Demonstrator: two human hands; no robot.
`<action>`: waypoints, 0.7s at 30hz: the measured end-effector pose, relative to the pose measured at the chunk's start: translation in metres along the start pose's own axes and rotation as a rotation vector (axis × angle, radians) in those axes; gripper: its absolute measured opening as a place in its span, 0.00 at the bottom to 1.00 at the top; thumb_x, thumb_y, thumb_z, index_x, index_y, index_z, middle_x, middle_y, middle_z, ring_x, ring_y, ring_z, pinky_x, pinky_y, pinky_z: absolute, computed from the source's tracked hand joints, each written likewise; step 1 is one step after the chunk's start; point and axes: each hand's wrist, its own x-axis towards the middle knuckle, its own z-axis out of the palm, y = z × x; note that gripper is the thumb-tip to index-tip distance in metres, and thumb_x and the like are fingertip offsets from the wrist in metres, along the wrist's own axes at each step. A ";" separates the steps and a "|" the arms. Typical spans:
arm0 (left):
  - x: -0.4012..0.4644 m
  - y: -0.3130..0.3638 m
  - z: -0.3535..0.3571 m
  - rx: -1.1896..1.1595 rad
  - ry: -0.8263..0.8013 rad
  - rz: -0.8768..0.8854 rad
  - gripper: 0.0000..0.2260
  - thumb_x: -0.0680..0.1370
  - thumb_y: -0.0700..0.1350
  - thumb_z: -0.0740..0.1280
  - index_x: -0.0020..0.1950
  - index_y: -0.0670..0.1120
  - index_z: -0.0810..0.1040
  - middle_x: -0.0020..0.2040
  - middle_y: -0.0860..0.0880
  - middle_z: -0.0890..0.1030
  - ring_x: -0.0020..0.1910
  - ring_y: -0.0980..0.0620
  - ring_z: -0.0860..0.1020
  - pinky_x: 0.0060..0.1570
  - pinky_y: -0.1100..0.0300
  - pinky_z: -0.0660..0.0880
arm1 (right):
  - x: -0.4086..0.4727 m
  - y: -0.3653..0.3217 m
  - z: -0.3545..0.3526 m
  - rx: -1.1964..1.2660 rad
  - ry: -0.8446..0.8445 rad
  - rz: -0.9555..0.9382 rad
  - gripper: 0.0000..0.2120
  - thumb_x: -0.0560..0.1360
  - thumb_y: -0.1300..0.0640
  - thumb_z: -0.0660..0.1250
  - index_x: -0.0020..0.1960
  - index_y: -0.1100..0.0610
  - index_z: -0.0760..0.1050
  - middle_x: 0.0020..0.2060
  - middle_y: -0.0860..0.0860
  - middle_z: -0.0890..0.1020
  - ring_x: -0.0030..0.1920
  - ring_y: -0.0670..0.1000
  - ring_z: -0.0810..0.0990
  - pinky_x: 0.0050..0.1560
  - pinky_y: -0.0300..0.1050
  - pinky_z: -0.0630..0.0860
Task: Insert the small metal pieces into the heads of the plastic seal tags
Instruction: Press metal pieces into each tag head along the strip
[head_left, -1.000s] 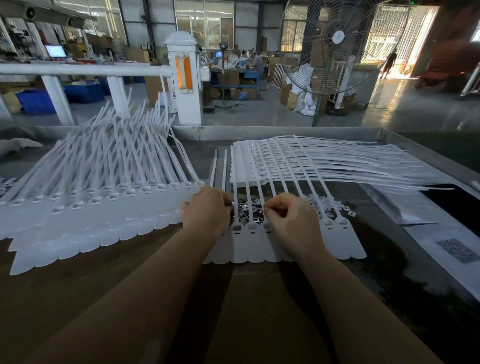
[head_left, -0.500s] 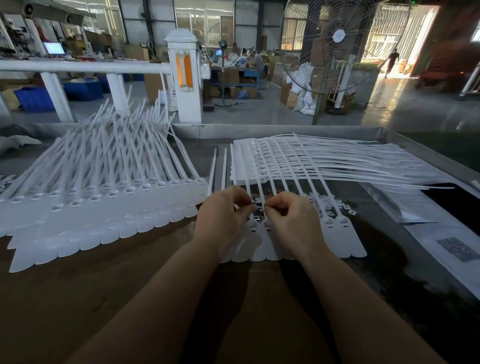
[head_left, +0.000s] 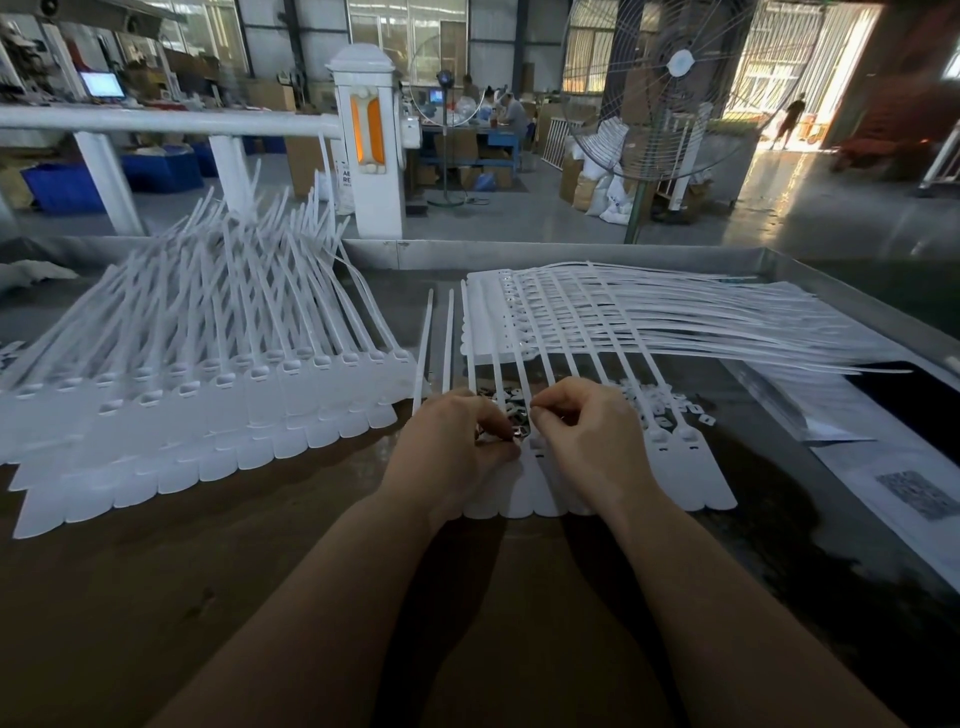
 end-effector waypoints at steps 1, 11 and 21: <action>0.001 0.000 0.000 0.006 -0.008 0.006 0.07 0.72 0.49 0.71 0.49 0.53 0.82 0.40 0.62 0.68 0.42 0.61 0.69 0.44 0.67 0.67 | 0.000 0.000 0.000 -0.001 0.001 -0.003 0.04 0.74 0.59 0.67 0.48 0.54 0.80 0.42 0.46 0.80 0.45 0.45 0.78 0.47 0.37 0.75; -0.002 -0.005 -0.007 -0.112 0.042 0.007 0.07 0.72 0.51 0.71 0.48 0.52 0.82 0.39 0.62 0.74 0.39 0.64 0.74 0.37 0.73 0.67 | 0.002 0.002 0.000 0.010 0.003 -0.006 0.04 0.74 0.59 0.68 0.47 0.54 0.80 0.40 0.45 0.79 0.44 0.43 0.77 0.43 0.29 0.70; 0.000 -0.036 -0.019 -0.058 0.311 -0.264 0.08 0.75 0.46 0.68 0.53 0.48 0.80 0.45 0.50 0.81 0.39 0.56 0.75 0.40 0.65 0.70 | 0.000 0.001 -0.001 -0.014 0.060 -0.079 0.04 0.74 0.61 0.67 0.47 0.56 0.80 0.38 0.45 0.79 0.40 0.42 0.77 0.41 0.27 0.72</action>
